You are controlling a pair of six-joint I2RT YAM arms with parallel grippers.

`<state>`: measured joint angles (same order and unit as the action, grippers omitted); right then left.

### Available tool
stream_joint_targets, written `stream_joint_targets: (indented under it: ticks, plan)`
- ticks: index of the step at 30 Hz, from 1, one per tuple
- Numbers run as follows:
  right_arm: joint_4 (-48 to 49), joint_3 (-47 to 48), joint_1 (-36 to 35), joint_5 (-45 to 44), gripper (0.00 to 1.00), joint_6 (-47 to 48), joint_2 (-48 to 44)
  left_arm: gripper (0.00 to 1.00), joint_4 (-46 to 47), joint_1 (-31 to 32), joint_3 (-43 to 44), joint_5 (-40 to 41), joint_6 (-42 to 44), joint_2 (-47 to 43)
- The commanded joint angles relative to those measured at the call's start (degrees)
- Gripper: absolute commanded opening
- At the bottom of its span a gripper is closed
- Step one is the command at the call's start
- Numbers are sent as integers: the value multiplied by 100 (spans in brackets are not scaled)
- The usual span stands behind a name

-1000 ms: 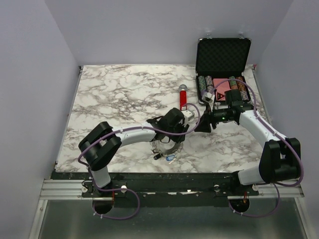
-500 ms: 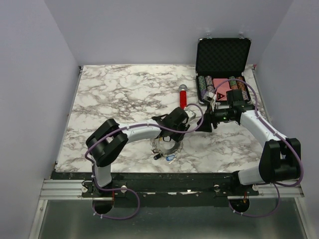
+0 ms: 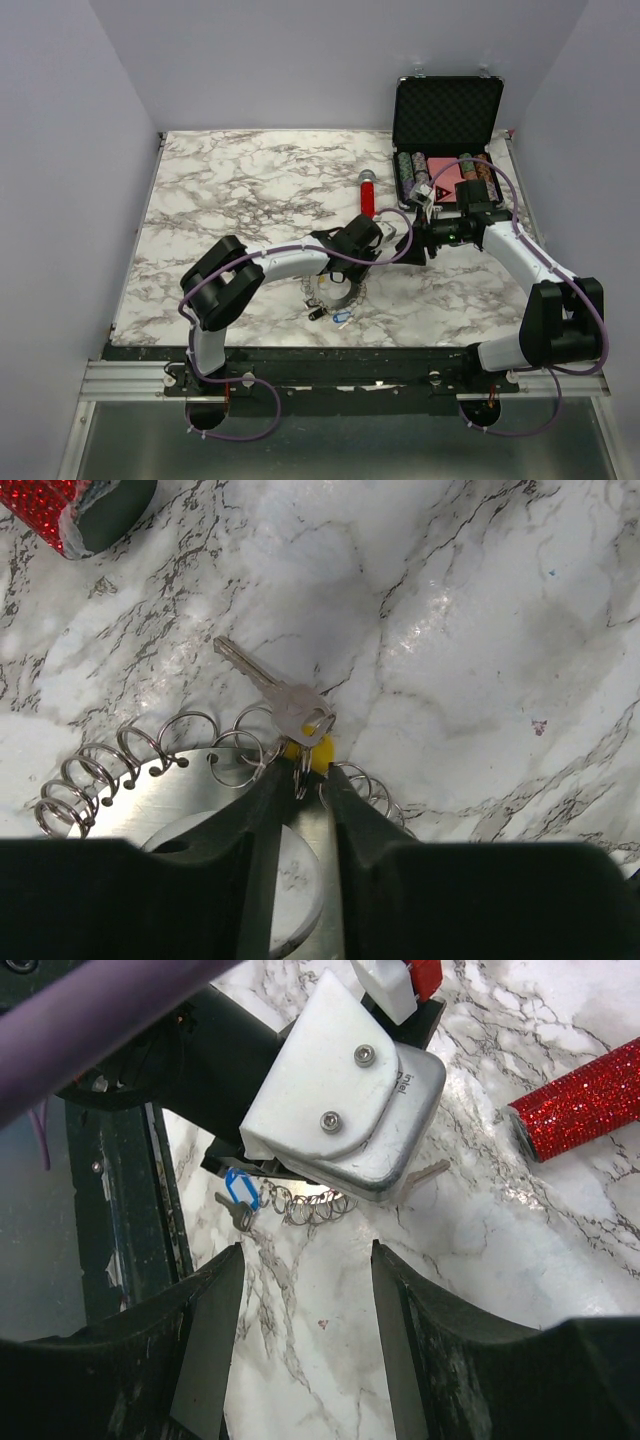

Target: Put the keys on the keyring

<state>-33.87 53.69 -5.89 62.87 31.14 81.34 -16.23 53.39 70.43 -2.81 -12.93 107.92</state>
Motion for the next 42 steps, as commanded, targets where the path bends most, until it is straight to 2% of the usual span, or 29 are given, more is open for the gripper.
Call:
stream_joint_targets:
  ticks: [1, 3, 9, 14, 23, 32, 37, 42]
  plan:
    - [100, -78, 44, 243, 62, 86, -101, 27, -205, 32, 172, 219, 133, 106]
    - [91, -69, 44, 252, 62, 86, -110, 25, -223, 32, 199, 211, 133, 124]
    - [82, -69, 70, 278, 62, 86, -127, 0, -223, 32, 216, 193, 177, 159]
    - [38, -78, 70, 313, 62, 147, -119, 0, -39, 32, 6, 141, 238, -60]
    - [-269, -69, 70, 392, 62, 612, -75, 0, 577, -65, -820, -290, 475, -982]
    - [-638, -35, -26, 840, 62, 1105, 180, 0, 876, -127, -1418, -712, 941, -1844]
    - [-1296, 360, -175, 1121, 62, 1693, 619, 0, 963, -214, -1734, -897, 1196, -2230]
    - [-2921, 1247, -342, 1280, 63, 3141, 1427, 0, 1227, -320, -2147, -1178, 1494, -2872]
